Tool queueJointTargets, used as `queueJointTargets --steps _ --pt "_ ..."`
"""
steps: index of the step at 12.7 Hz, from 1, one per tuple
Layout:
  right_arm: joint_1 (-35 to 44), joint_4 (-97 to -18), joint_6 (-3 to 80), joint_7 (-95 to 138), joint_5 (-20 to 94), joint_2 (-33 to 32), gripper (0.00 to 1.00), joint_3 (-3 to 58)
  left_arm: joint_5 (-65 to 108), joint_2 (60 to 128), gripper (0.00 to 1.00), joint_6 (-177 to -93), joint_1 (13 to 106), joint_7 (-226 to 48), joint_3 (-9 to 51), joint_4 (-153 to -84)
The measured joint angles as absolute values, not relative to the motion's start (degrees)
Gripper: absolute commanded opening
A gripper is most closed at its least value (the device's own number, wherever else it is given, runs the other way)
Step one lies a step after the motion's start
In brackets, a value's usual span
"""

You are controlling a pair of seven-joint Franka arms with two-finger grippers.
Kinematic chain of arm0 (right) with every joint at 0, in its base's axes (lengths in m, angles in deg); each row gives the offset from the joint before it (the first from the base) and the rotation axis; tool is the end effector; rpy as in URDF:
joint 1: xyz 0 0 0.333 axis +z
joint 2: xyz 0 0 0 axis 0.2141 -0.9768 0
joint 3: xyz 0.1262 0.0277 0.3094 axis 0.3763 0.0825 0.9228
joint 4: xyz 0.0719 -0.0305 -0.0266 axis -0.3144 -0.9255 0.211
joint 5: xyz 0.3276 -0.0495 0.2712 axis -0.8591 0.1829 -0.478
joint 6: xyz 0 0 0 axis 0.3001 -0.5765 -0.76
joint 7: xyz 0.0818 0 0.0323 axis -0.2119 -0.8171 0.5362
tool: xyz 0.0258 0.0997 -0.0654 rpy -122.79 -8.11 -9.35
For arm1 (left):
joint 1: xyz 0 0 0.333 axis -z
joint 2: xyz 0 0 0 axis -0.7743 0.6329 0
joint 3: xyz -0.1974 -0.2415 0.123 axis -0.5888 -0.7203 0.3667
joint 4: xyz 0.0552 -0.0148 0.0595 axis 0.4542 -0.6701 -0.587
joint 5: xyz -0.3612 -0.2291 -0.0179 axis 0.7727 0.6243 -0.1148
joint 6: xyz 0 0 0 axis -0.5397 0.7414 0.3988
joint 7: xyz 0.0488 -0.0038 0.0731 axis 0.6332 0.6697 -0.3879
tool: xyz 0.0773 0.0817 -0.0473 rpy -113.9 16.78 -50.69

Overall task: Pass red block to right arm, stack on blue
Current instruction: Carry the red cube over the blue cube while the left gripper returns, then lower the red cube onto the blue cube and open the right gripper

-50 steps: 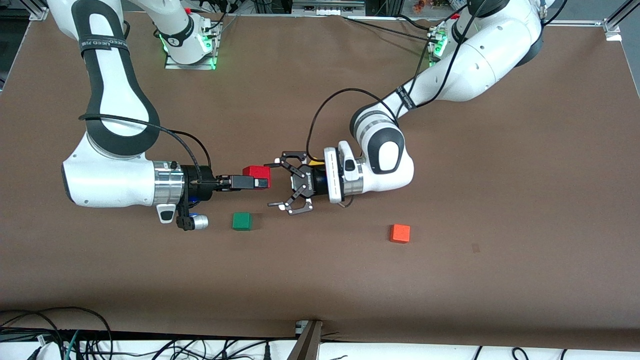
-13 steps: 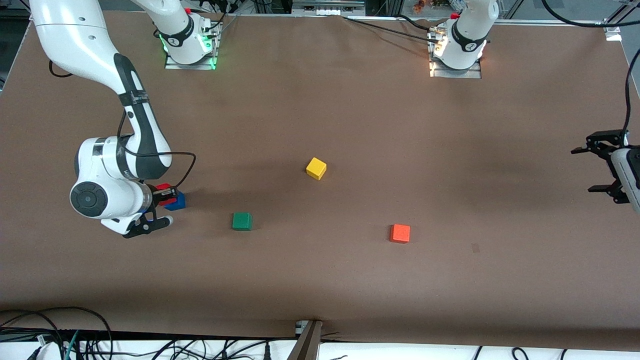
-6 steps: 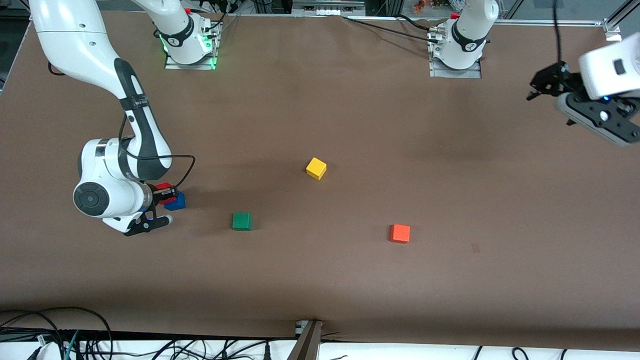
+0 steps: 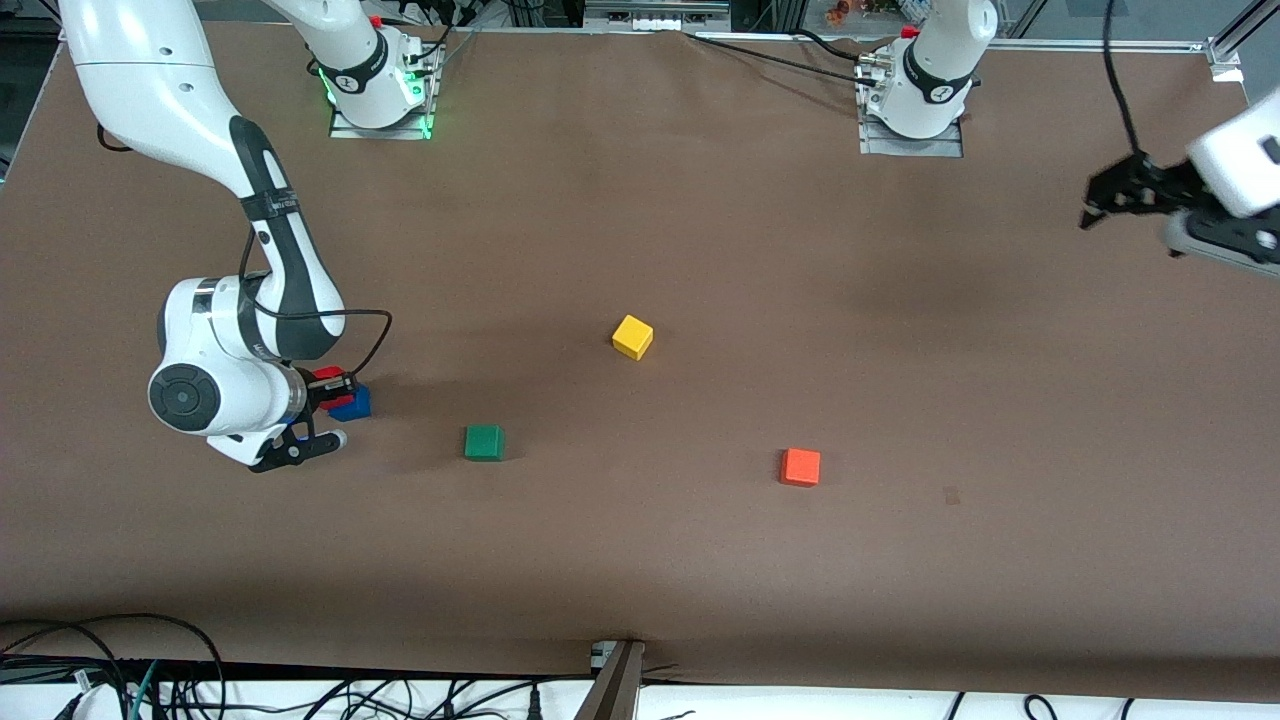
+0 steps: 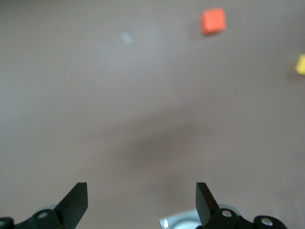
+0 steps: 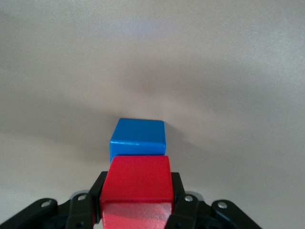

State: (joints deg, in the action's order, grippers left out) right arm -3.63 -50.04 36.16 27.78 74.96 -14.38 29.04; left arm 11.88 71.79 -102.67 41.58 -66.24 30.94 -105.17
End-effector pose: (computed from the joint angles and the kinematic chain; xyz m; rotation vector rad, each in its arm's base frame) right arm 0.6981 0.0593 0.2138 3.0326 0.4605 -0.4152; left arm 0.5984 0.0142 0.6191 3.1017 -0.4186 -0.1310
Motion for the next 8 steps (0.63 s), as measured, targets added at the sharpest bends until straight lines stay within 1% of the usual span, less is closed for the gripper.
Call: queueJointTargets --steps 2,4,5,6,7,8 --pt "-3.57 -50.04 36.3 27.77 74.96 -14.38 0.0 29.11 11.88 71.84 1.0 -106.39 41.31 -66.3 33.28 -106.73" --pt "-3.51 -50.06 36.6 27.77 74.96 -14.46 0.0 29.14 11.88 71.77 1.0 -107.11 41.42 -70.13 33.03 -106.88" --pt "-3.48 -50.07 36.72 27.77 74.96 -14.51 0.13 29.14 11.89 71.64 1.0 -107.22 41.71 -74.21 32.86 -106.87" --pt "-3.47 -50.07 36.77 27.76 74.96 -14.53 0.95 29.14 11.89 71.5 1.0 -107.22 42.16 -77.61 32.73 -106.87" --pt "-3.48 -50.07 36.84 27.75 74.96 -14.53 1.0 29.14 11.89 71.4 1.0 -107.22 42.46 -79.52 32.55 -106.87" --pt "-3.48 -50.05 36.95 27.73 74.96 -14.53 1.0 29.14 11.89 71.39 1.0 -107.22 42.48 -80.42 32.44 -106.87"
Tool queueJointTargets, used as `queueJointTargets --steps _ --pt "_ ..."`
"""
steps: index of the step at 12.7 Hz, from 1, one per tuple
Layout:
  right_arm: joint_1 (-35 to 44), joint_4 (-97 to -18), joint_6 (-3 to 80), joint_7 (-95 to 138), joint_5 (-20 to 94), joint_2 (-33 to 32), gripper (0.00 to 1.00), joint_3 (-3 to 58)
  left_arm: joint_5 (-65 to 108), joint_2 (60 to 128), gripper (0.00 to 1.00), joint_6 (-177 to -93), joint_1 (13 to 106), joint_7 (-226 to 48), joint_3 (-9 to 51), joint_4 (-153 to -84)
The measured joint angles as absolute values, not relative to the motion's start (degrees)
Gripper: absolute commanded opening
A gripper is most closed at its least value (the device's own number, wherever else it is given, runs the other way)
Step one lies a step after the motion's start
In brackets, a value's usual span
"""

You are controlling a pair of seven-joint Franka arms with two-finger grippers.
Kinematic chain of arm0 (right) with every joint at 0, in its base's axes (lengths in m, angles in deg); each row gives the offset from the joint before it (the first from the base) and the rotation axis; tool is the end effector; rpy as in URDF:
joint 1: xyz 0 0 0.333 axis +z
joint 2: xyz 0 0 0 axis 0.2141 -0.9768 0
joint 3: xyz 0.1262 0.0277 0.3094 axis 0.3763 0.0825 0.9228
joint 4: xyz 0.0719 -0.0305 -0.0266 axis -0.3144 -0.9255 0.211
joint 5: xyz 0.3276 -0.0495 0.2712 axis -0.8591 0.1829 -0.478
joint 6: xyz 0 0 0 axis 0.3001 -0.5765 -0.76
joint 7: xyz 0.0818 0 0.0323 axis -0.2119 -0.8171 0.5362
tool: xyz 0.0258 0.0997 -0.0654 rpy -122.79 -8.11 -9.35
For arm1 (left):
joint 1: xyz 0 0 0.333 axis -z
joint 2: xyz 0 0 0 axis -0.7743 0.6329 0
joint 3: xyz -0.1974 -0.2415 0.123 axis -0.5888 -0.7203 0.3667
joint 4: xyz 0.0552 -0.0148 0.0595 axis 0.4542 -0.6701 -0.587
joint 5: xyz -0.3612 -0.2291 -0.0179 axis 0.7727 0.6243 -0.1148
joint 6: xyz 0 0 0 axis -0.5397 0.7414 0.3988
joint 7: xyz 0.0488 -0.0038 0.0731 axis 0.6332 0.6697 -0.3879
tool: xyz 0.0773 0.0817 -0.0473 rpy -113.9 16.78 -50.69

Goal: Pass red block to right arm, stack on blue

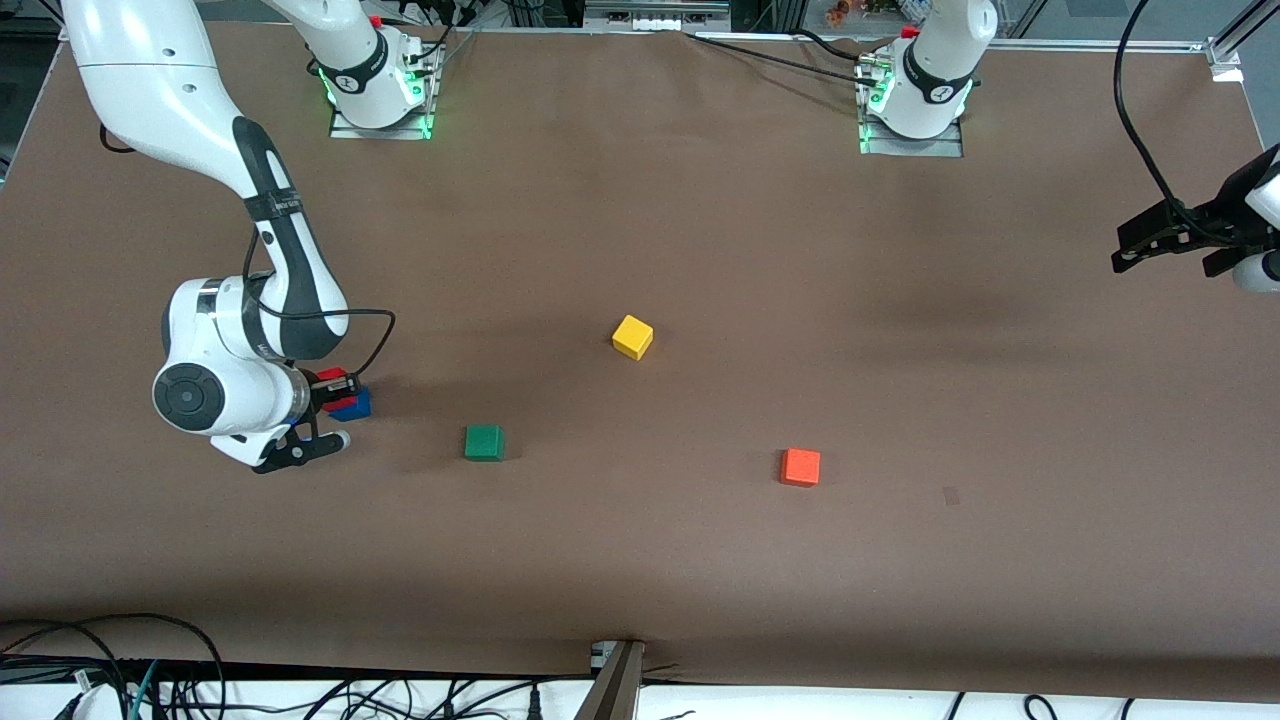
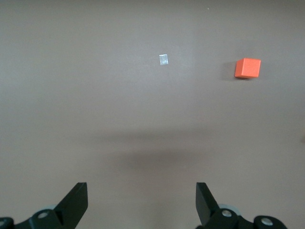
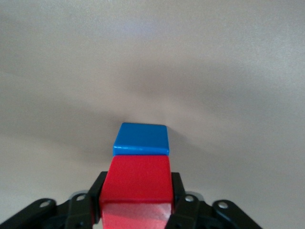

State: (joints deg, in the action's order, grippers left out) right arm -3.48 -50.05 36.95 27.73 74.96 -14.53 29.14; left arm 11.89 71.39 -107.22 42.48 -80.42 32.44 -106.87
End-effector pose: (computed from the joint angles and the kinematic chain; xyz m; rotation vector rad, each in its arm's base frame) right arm 0.6994 0.0624 0.2126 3.0337 0.4665 -0.3982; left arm 0.6050 0.0198 0.6147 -3.1364 0.0168 0.0436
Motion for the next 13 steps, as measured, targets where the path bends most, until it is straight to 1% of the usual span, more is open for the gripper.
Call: queueJointTargets --steps 4,6,9,13 --pt "-3.48 -48.07 36.92 27.75 74.96 -14.04 1.0 29.14 11.9 71.39 1.0 -107.24 42.37 -81.22 32.44 -106.9" --pt "-3.47 -46.73 35.16 27.8 74.96 -12.69 1.0 29.15 11.9 71.35 1.0 -107.42 42.36 -81.25 32.44 -106.82" --pt "-3.51 -43.7 27.85 27.83 74.96 -8.94 1.0 29.13 11.9 71.18 1.0 -107.41 42.24 -81.28 32.56 -106.76" --pt "-3.67 -41.93 18.04 27.84 74.96 -1.69 1.0 29.08 11.9 71.17 1.0 -107.12 42.45 -81.32 32.26 -106.49"
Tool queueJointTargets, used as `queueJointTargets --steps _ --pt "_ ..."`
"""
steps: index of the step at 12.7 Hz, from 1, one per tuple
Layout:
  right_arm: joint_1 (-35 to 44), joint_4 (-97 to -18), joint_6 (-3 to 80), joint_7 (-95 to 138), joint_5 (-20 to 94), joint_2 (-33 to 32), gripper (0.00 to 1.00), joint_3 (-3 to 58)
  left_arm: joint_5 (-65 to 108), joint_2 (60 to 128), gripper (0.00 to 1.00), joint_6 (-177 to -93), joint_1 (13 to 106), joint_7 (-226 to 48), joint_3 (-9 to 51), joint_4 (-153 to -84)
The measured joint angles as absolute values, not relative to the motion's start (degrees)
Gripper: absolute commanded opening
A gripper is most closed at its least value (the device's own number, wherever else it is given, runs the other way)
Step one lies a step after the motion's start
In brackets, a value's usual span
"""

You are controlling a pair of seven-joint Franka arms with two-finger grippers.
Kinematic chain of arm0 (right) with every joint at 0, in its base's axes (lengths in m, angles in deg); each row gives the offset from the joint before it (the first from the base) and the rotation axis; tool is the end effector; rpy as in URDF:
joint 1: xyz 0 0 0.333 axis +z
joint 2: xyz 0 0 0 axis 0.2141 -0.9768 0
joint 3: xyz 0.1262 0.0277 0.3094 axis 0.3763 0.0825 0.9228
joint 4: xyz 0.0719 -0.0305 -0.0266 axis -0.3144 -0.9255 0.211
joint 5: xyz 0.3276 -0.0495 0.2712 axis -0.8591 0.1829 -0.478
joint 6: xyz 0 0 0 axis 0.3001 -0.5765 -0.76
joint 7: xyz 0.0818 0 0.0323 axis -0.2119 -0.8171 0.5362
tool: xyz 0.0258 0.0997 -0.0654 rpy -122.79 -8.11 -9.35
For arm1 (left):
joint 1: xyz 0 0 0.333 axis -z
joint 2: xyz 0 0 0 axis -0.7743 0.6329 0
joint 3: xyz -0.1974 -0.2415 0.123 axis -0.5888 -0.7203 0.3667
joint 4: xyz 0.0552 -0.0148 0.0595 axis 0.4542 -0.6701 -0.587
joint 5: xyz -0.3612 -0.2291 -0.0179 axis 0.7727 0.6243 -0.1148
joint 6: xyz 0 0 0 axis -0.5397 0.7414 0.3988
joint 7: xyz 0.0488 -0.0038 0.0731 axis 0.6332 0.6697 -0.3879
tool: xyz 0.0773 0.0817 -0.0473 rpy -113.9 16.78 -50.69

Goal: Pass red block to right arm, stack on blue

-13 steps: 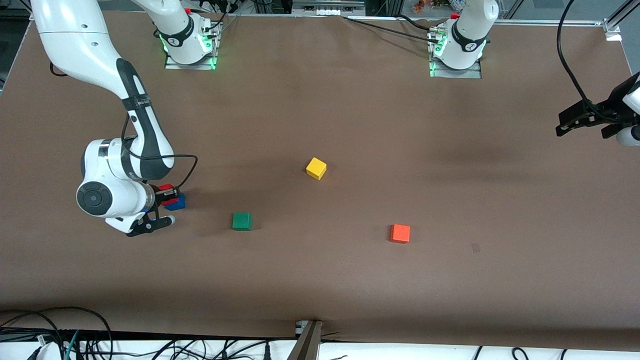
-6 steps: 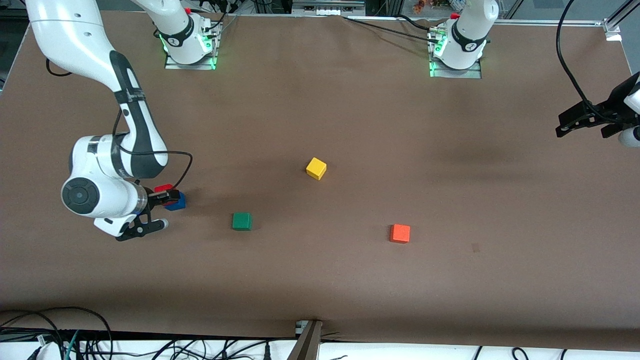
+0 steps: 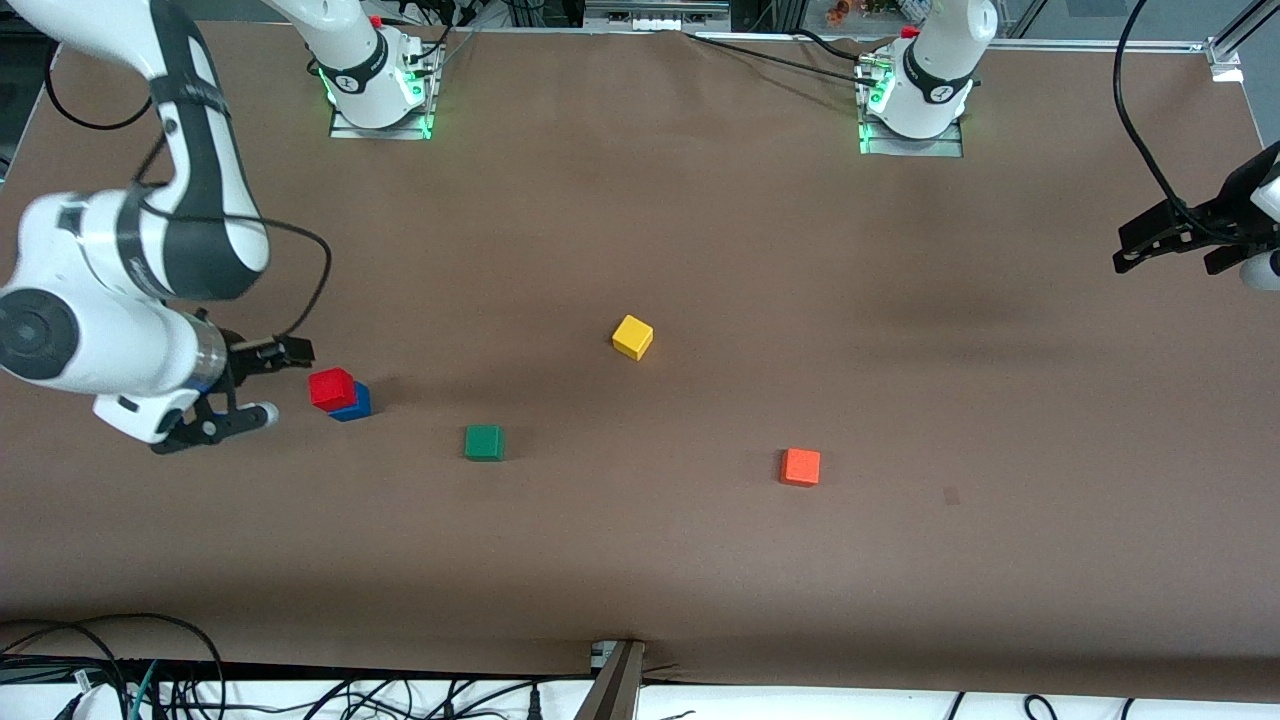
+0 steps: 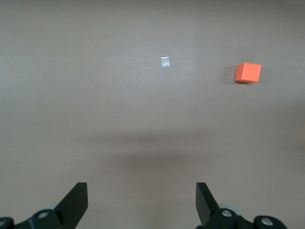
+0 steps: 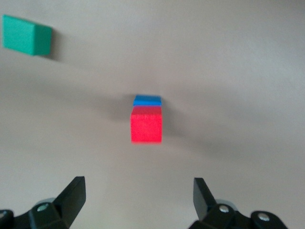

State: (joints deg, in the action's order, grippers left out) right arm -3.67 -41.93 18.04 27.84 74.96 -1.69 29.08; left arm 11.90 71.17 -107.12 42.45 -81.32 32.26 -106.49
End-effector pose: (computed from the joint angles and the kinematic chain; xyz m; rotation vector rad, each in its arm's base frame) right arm 0.6951 0.0603 0.4174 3.0537 0.4465 -0.3441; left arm 0.6040 0.0181 0.6202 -3.1360 -0.0038 0.0299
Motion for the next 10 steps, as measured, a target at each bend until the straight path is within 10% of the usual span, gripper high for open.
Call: queueJointTargets --steps 10 --pt "-3.28 -34.91 -1.24 20.99 74.86 7.25 1.0 30.55 12.1 71.17 1.0 -106.61 42.35 -81.51 29.44 -105.94"
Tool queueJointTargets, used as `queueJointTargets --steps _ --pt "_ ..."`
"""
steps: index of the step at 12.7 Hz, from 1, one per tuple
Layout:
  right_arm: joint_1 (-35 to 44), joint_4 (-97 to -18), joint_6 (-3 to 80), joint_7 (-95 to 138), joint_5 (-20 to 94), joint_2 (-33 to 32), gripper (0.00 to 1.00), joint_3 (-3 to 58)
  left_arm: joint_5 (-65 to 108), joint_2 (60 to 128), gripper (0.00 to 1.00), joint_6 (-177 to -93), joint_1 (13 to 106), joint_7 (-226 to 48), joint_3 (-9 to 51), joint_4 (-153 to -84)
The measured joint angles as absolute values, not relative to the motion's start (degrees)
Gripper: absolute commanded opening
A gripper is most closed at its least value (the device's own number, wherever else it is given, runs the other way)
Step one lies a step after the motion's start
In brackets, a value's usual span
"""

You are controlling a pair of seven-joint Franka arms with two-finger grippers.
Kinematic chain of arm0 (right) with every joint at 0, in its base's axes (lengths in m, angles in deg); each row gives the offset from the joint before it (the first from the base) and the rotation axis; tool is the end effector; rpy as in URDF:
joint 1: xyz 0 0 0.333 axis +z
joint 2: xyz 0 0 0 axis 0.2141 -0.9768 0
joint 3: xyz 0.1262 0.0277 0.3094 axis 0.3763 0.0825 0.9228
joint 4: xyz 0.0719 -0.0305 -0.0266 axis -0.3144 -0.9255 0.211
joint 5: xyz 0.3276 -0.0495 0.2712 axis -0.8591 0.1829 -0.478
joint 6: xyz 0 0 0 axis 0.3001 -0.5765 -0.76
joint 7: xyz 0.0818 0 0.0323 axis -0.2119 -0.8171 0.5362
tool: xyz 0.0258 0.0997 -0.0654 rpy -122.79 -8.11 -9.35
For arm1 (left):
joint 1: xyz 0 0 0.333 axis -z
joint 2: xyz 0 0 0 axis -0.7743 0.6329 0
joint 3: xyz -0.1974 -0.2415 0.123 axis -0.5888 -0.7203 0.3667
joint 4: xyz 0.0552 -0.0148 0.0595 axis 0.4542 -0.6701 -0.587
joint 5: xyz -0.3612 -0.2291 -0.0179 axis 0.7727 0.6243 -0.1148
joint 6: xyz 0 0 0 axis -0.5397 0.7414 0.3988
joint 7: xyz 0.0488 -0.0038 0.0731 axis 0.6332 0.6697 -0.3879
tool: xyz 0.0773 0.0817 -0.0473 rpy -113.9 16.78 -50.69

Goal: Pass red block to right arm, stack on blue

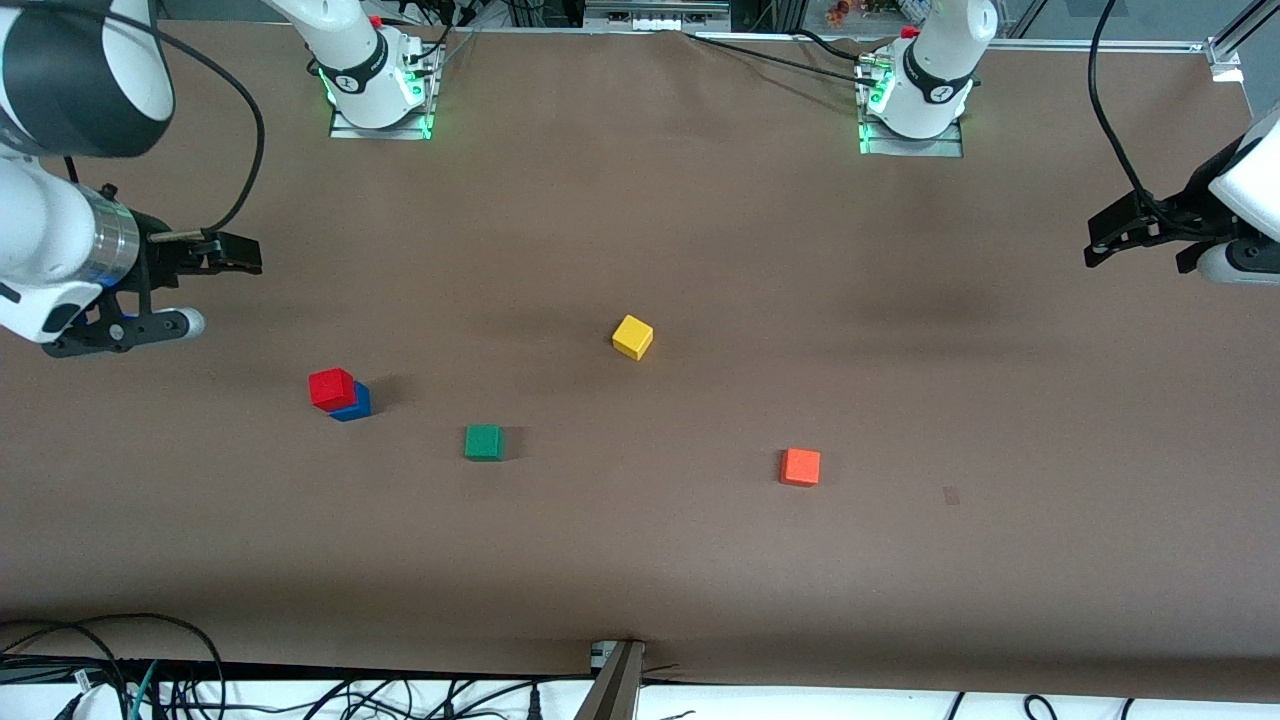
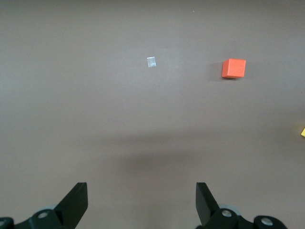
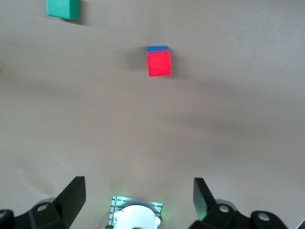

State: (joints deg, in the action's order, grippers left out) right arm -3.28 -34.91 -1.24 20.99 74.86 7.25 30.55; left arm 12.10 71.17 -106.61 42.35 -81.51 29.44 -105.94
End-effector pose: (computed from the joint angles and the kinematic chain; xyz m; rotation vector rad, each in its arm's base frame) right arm 0.6379 0.0732 0.5624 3.0626 0.2982 -0.4299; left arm 0.6034 -0.0102 0.6245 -3.1406 0.0654 0.0281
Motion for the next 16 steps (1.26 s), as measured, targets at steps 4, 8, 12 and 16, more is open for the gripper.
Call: queueJointTargets --steps 4,8,12,16 --pt "-3.35 -36.53 -1.55 20.99 74.86 13.81 1.0 31.44 12.18 71.17 1.0 -106.15 42.75 -81.52 30.29 -105.94" --pt "-5.88 -37.86 -1.99 21.22 74.86 17.87 1.0 31.68 12.29 71.16 1.0 -105.33 50.11 -81.55 37.19 -105.91" --pt "-6.6 -39.09 -2.99 21.2 74.85 17.91 1.0 31.93 12.57 71.16 1.0 -104.98 50.95 -81.6 37.5 -105.89" --pt "-6.6 -39.28 -3.02 21.23 74.87 17.72 1.0 32.11 12.75 71.16 1.0 -103.18 51.3 -81.81 37.53 -105.88"
